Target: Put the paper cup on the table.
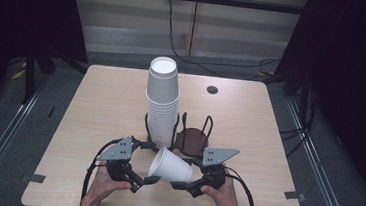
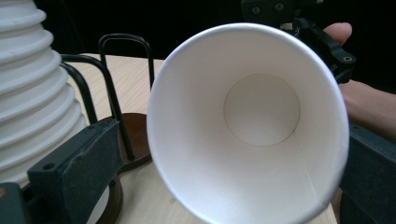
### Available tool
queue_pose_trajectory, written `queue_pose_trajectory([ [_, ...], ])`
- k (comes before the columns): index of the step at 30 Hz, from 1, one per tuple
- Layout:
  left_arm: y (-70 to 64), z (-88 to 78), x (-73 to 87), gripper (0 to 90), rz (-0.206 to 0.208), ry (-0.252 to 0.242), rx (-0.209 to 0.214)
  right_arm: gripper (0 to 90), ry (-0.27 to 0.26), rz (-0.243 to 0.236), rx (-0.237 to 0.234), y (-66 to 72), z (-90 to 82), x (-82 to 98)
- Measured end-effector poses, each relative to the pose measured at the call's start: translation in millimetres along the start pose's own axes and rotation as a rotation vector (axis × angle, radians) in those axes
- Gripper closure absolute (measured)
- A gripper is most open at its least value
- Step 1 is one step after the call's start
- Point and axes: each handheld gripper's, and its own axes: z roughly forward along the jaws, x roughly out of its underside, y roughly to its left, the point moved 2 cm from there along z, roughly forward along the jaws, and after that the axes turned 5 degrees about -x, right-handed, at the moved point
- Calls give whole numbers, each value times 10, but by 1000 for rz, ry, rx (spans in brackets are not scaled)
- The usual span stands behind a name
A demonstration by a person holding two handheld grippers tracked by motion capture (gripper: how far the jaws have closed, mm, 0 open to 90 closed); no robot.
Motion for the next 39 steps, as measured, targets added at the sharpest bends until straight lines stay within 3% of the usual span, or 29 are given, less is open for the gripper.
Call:
queue_pose_trajectory([
  [14, -22, 157, -35, 25, 1, 20, 82, 230, 31, -14, -9, 12, 37, -28],
  [24, -12, 174, -16, 44, -26, 18, 113, 230, 29, -21, -10, 21, 35, -37],
  [28, -20, 159, -13, 50, -31, 17, 101, 231, 31, -24, -13, 20, 60, -37],
  [39, -11, 132, -17, 95, -39, 14, 124, 205, 24, -24, -5, 11, 66, -9],
])
